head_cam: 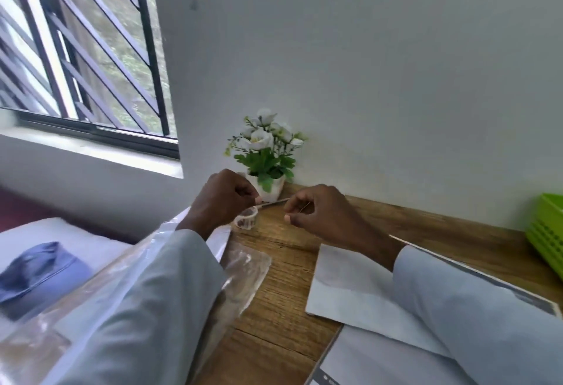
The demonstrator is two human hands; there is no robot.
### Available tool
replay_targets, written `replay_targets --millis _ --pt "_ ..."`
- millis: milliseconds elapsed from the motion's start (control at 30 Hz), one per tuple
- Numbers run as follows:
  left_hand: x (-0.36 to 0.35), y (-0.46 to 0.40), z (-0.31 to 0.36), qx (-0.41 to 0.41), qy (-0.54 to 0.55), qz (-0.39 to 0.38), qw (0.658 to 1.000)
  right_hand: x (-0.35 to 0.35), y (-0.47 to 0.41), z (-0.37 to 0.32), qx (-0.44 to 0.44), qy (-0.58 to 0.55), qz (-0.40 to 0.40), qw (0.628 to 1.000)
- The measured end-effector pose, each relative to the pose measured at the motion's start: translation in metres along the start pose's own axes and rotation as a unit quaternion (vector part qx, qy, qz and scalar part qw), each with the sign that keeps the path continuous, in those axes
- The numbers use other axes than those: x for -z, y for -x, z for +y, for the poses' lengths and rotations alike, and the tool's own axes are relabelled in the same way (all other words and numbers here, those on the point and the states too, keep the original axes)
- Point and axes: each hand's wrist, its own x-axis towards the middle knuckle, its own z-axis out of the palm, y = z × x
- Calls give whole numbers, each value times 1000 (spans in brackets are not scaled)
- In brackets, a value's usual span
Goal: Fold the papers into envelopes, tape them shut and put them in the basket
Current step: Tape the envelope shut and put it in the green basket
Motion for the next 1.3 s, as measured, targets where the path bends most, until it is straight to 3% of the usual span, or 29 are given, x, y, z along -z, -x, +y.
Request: replay_targets --millis 400,767,1300 --pt "8 2 -19 -17 -219 -107 970 -60 -20 2 -31 -139 6 990" --pt "2 -3 -26 -77 -203 -107 970 -63 -19 4 -74 -197 40 977" --pt "2 -4 -17 -67 -117 -93 987 -64 -20 7 -129 -260 69 954"
